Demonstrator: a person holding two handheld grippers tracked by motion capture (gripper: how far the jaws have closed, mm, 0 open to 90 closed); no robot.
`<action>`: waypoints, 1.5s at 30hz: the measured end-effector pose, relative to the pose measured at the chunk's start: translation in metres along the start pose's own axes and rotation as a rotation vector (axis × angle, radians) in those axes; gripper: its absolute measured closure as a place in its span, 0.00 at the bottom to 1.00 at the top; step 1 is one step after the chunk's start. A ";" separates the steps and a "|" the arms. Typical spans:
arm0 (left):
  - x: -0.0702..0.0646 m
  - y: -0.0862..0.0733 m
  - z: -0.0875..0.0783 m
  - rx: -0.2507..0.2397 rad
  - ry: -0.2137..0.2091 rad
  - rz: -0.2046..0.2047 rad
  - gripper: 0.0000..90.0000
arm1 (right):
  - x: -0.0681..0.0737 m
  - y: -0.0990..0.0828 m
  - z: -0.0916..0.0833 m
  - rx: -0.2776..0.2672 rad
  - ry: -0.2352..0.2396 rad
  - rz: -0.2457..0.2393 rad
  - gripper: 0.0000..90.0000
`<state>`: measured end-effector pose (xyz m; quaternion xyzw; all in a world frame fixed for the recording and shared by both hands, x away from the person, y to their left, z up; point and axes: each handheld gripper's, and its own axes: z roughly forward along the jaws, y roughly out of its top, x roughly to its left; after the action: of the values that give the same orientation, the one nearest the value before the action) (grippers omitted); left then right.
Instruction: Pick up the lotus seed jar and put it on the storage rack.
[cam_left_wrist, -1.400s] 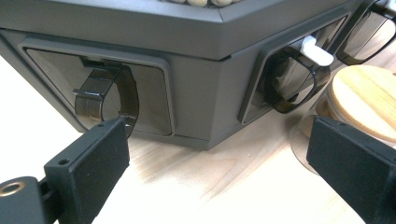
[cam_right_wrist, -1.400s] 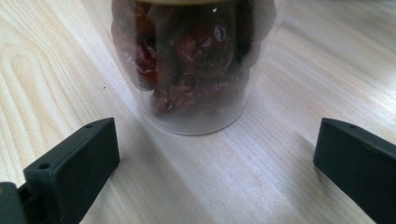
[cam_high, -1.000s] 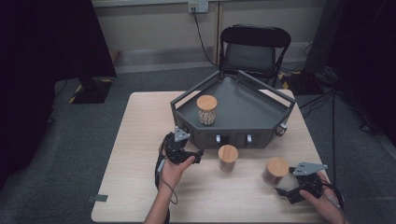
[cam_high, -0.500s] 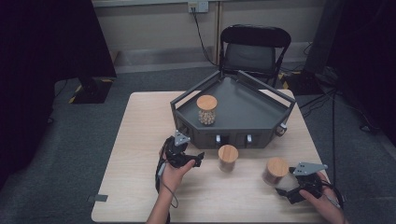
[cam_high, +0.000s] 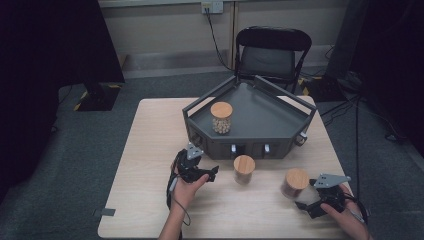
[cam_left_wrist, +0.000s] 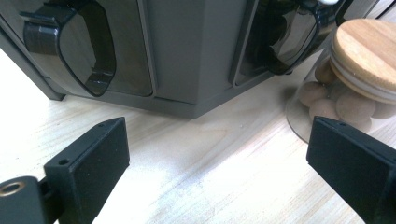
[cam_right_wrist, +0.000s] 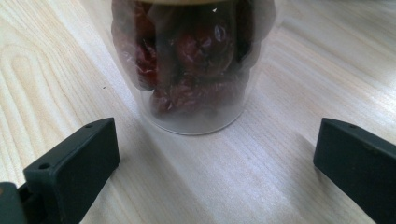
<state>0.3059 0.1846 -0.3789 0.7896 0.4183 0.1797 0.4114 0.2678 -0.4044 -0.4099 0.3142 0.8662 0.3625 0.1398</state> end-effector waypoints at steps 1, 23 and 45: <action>0.000 -0.001 0.000 -0.003 -0.001 -0.005 0.06 | 0.000 0.000 0.000 0.000 0.000 0.000 0.00; -0.001 -0.019 0.002 0.020 0.008 -0.009 0.06 | 0.000 0.000 0.000 0.000 0.000 0.000 0.00; -0.002 -0.038 0.002 0.034 0.012 -0.020 0.06 | 0.000 0.000 0.000 0.000 0.000 0.000 0.00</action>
<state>0.2864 0.1938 -0.4107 0.7912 0.4314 0.1731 0.3975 0.2677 -0.4043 -0.4099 0.3143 0.8662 0.3625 0.1397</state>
